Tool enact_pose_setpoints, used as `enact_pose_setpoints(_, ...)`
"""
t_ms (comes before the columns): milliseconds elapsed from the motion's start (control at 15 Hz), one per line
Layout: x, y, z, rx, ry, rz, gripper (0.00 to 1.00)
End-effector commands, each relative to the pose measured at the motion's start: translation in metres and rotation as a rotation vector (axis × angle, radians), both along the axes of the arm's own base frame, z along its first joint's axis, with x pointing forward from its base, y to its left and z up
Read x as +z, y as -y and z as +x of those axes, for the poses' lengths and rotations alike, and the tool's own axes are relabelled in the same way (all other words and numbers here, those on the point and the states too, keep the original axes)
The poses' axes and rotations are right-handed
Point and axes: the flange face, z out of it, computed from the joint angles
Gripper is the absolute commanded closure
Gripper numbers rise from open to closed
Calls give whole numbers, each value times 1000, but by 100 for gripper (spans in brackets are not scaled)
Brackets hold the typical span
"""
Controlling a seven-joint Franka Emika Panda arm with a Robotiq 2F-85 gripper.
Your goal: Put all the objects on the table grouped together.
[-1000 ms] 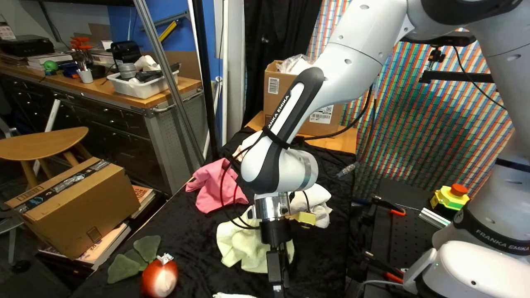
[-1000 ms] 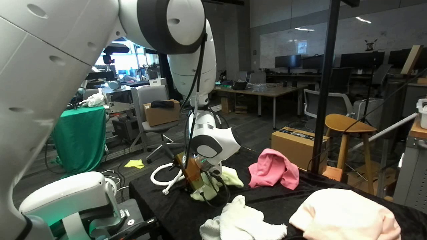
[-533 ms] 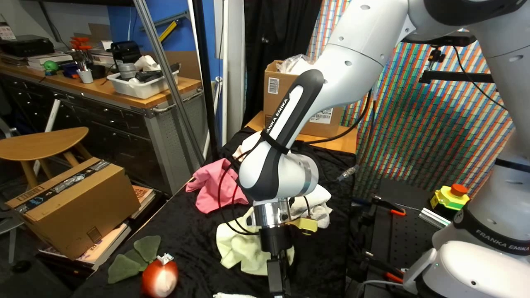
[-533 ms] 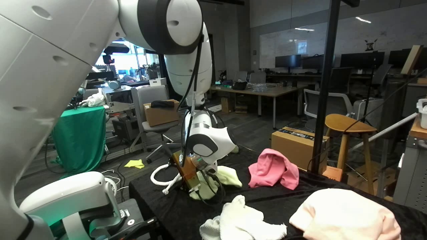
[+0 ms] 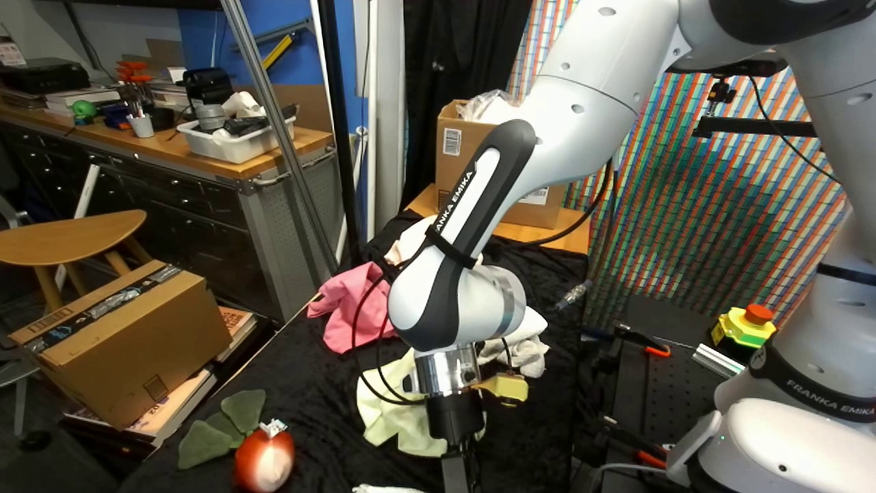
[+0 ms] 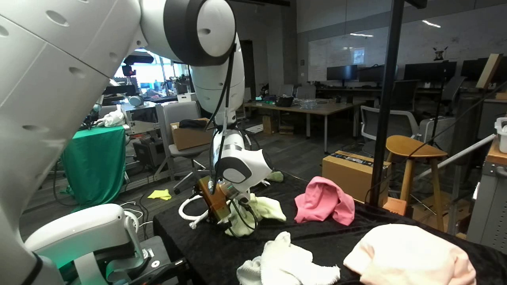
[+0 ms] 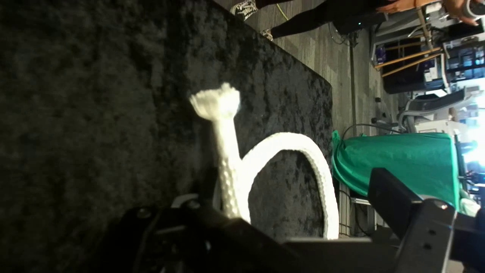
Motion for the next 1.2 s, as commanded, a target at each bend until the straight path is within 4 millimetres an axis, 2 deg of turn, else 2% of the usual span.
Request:
enact_pose_setpoints(0, 1, -17, 3, -14, -36, 20, 0)
enact_pose_setpoints(400, 3, -25, 6, -34, -64, 9, 0)
enact_pose_setpoints(1133, 0, -26, 4, -128, -145, 45, 0)
